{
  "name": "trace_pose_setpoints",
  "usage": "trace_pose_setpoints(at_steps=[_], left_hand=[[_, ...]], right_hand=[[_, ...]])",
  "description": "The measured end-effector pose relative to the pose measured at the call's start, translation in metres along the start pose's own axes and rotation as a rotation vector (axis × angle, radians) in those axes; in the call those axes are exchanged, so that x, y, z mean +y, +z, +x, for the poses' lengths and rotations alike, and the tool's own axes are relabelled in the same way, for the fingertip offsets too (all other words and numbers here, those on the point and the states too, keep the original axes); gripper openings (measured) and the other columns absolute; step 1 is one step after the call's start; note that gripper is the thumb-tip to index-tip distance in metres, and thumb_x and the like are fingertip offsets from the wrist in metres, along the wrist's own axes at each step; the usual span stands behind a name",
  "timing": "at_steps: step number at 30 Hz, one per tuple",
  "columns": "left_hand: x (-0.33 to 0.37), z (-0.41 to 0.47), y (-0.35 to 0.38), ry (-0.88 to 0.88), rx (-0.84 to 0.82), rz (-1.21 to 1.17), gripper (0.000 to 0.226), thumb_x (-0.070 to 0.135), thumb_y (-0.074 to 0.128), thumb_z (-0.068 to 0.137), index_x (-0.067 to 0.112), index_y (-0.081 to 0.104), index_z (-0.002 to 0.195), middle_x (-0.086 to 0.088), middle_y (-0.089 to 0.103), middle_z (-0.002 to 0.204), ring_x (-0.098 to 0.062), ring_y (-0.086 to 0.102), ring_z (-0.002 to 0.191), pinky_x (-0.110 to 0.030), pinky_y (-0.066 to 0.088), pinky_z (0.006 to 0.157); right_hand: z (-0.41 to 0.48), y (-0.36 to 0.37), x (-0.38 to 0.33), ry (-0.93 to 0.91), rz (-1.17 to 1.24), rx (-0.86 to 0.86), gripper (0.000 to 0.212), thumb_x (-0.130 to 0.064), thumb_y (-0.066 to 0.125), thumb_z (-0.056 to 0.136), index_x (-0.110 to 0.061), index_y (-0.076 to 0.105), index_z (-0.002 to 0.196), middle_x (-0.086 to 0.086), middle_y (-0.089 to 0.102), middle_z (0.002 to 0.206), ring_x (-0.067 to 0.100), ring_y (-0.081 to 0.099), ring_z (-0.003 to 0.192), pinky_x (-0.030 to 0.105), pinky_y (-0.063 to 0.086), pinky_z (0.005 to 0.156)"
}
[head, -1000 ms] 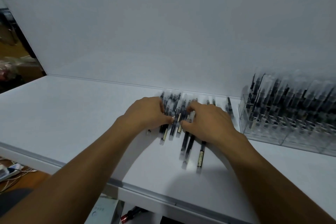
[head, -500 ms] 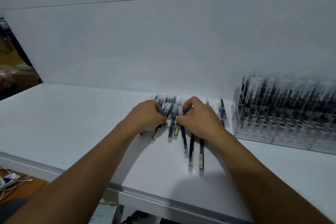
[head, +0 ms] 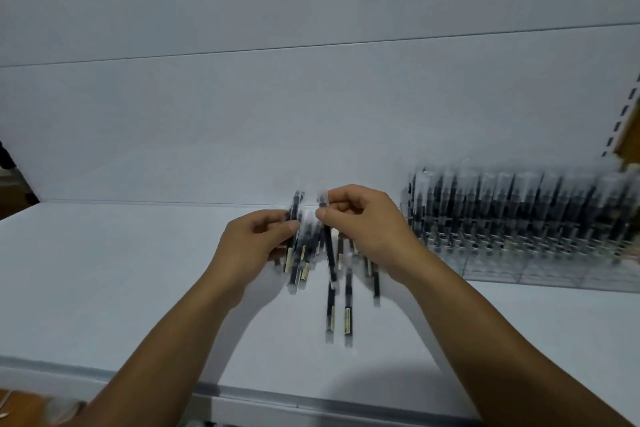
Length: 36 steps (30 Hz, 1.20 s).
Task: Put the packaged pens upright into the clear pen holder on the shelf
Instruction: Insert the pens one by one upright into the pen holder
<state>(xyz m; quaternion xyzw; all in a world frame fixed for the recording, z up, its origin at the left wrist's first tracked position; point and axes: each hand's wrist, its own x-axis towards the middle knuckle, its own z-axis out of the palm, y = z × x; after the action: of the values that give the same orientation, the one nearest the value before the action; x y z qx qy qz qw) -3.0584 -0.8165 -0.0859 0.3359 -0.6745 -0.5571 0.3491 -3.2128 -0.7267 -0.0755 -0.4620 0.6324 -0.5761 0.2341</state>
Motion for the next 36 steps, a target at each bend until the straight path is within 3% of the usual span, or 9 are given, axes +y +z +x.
trace_pose_setpoints(at_steps=[4, 9, 15, 19, 23, 25, 28, 33, 36], left_hand=[[0.001, -0.009, 0.026, 0.010, -0.040, -0.127, 0.020, 0.023, 0.062, 0.093, 0.019, 0.071, 0.110, 0.003, 0.075, 0.097, -0.013, 0.070, 0.093, -0.024, 0.053, 0.078], [0.001, -0.020, 0.067, -0.102, -0.143, -0.447, 0.023, 0.019, 0.055, 0.096, 0.006, 0.067, 0.110, 0.001, 0.064, 0.072, -0.009, 0.063, 0.063, -0.024, 0.054, 0.064], [0.001, -0.034, 0.111, -0.260, -0.284, -0.747, 0.022, 0.011, 0.049, 0.096, 0.002, 0.066, 0.105, -0.002, 0.058, 0.075, -0.006, 0.047, 0.051, -0.016, 0.044, 0.044], [-0.007, -0.040, 0.127, -0.258, -0.288, -0.716, 0.021, 0.016, 0.055, 0.092, 0.006, 0.066, 0.108, 0.000, 0.053, 0.073, -0.004, 0.037, 0.046, -0.013, 0.025, 0.036], [-0.015, -0.046, 0.132, -0.210, -0.301, -0.605, 0.041, 0.033, 0.059, 0.082, 0.002, 0.063, 0.108, -0.001, 0.051, 0.057, -0.006, 0.030, 0.039, -0.016, 0.020, 0.035], [-0.018, -0.048, 0.131, -0.193, -0.285, -0.565, 0.039, 0.034, 0.056, 0.087, 0.002, 0.063, 0.108, 0.001, 0.046, 0.052, -0.008, 0.027, 0.039, -0.018, 0.019, 0.036], [-0.020, -0.049, 0.131, -0.169, -0.271, -0.512, 0.036, 0.032, 0.052, 0.095, 0.000, 0.062, 0.106, -0.004, 0.039, 0.054, -0.011, 0.024, 0.043, -0.022, 0.018, 0.040], [-0.021, -0.049, 0.132, -0.128, -0.255, -0.544, 0.026, 0.025, 0.052, 0.096, 0.007, 0.067, 0.108, -0.002, 0.053, 0.067, -0.008, 0.031, 0.043, -0.019, 0.021, 0.037], [-0.021, -0.047, 0.130, -0.110, -0.247, -0.546, 0.022, 0.022, 0.051, 0.097, 0.007, 0.065, 0.104, 0.001, 0.057, 0.064, -0.007, 0.033, 0.043, -0.018, 0.020, 0.038]], right_hand=[[-0.017, -0.029, -0.006, -0.026, 0.021, 0.092, 0.011, -0.021, 0.074, 0.085, -0.023, 0.068, 0.093, 0.001, 0.067, 0.089, 0.020, 0.067, 0.087, 0.036, 0.058, 0.081], [-0.036, -0.073, -0.014, -0.065, 0.022, 0.210, 0.010, -0.018, 0.072, 0.087, -0.017, 0.064, 0.094, 0.007, 0.067, 0.094, 0.019, 0.067, 0.085, 0.027, 0.058, 0.074], [-0.049, -0.116, -0.014, -0.095, 0.020, 0.351, 0.007, -0.016, 0.070, 0.089, -0.017, 0.064, 0.091, 0.005, 0.064, 0.086, 0.011, 0.063, 0.076, 0.024, 0.057, 0.069], [-0.047, -0.133, -0.012, -0.101, -0.018, 0.407, 0.006, -0.017, 0.068, 0.090, -0.017, 0.063, 0.094, 0.007, 0.064, 0.090, 0.015, 0.064, 0.081, 0.032, 0.058, 0.077], [-0.041, -0.138, -0.010, -0.116, -0.088, 0.429, 0.008, -0.020, 0.069, 0.090, -0.017, 0.062, 0.093, 0.006, 0.061, 0.089, 0.021, 0.063, 0.084, 0.037, 0.059, 0.079], [-0.037, -0.137, -0.007, -0.117, -0.124, 0.442, 0.010, -0.022, 0.070, 0.089, -0.018, 0.061, 0.091, 0.006, 0.060, 0.088, 0.027, 0.063, 0.085, 0.044, 0.058, 0.081], [-0.030, -0.133, -0.005, -0.131, -0.173, 0.448, 0.013, -0.025, 0.072, 0.087, -0.022, 0.060, 0.086, 0.000, 0.060, 0.083, 0.020, 0.060, 0.081, 0.047, 0.057, 0.081], [-0.022, -0.126, 0.000, -0.150, -0.296, 0.438, 0.018, -0.026, 0.072, 0.088, -0.028, 0.056, 0.081, -0.010, 0.057, 0.076, 0.005, 0.052, 0.066, 0.024, 0.048, 0.067], [-0.020, -0.124, 0.004, -0.116, -0.413, 0.417, 0.016, -0.030, 0.072, 0.087, -0.028, 0.057, 0.083, -0.012, 0.059, 0.077, 0.003, 0.053, 0.066, 0.020, 0.046, 0.065]])
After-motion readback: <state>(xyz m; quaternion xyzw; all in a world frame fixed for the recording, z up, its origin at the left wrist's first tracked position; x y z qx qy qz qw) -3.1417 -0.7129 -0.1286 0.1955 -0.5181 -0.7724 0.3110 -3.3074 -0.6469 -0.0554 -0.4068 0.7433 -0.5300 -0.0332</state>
